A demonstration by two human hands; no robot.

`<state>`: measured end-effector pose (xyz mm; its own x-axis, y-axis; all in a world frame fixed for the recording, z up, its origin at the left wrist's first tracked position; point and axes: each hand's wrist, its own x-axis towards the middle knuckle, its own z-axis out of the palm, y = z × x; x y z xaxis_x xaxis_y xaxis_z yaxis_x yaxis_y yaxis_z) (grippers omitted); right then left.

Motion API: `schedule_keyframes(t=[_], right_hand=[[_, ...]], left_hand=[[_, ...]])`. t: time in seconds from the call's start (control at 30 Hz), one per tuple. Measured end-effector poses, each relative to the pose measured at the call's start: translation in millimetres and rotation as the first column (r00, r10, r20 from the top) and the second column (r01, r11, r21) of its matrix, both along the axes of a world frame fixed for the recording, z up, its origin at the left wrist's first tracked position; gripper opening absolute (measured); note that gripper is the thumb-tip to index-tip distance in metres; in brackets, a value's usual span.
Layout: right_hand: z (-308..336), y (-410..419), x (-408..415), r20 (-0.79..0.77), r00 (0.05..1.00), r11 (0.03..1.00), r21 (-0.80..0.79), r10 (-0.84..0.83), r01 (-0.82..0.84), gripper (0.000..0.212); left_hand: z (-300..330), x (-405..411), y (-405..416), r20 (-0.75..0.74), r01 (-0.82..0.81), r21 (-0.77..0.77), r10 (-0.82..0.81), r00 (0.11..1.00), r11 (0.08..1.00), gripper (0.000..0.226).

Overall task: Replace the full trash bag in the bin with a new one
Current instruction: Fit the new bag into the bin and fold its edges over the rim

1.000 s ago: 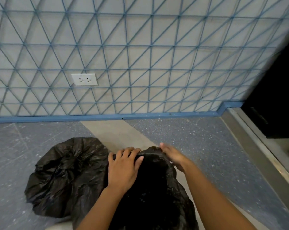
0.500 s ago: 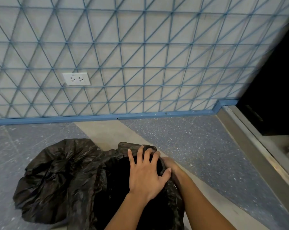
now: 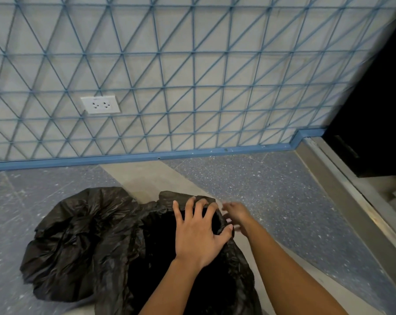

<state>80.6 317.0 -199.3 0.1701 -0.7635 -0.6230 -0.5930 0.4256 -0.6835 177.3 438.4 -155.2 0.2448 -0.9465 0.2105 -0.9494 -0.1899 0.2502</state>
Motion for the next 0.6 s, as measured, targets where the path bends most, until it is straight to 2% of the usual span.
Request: schedule_keyframes(t=[0.1,0.17,0.23,0.3,0.33,0.4,0.5,0.6], right_hand=[[7.6,28.3,-42.7,0.167,0.985,0.923,0.385,-0.047,-0.021,0.066],[6.8,51.3,-56.1,0.346,0.933,0.856,0.508,-0.102,-0.095,0.072],[8.3,66.4,-53.4,0.482,0.856,0.880,0.469,-0.188,-0.071,0.052],[6.0,71.4,-45.6,0.489,0.839,0.934,0.353,-0.238,0.059,0.033],[5.0,73.1,-42.3,0.430,0.868,0.950,0.283,-0.250,0.133,0.030],[-1.1,74.6,-39.8,0.318,0.908,0.958,0.182,-0.272,0.224,0.037],[4.0,78.9,-49.4,0.294,0.890,0.923,0.275,-0.348,0.270,0.050],[13.3,95.2,-72.7,0.220,0.876,0.876,0.336,-0.429,0.345,0.049]], left_hand=[[2.5,0.5,-0.2,-0.008,0.000,0.042,0.000,1.000,0.999,0.058],[3.8,-0.5,-1.5,-0.014,0.001,0.066,-0.001,1.000,0.998,0.059],[5.5,-1.4,-1.8,-0.011,0.004,0.084,-0.003,1.000,0.996,0.060],[7.9,-0.8,-0.4,-0.018,0.007,0.104,-0.005,1.000,0.995,0.062],[9.5,-0.6,1.3,-0.022,0.011,0.122,-0.009,1.000,0.993,0.064],[14.1,0.1,2.6,-0.024,0.032,0.173,-0.028,0.999,0.984,0.070],[23.3,0.2,3.1,-0.053,0.045,0.223,-0.034,0.998,0.974,0.074],[31.0,-14.8,20.0,-0.081,0.069,0.117,-0.060,0.995,0.991,0.070]])
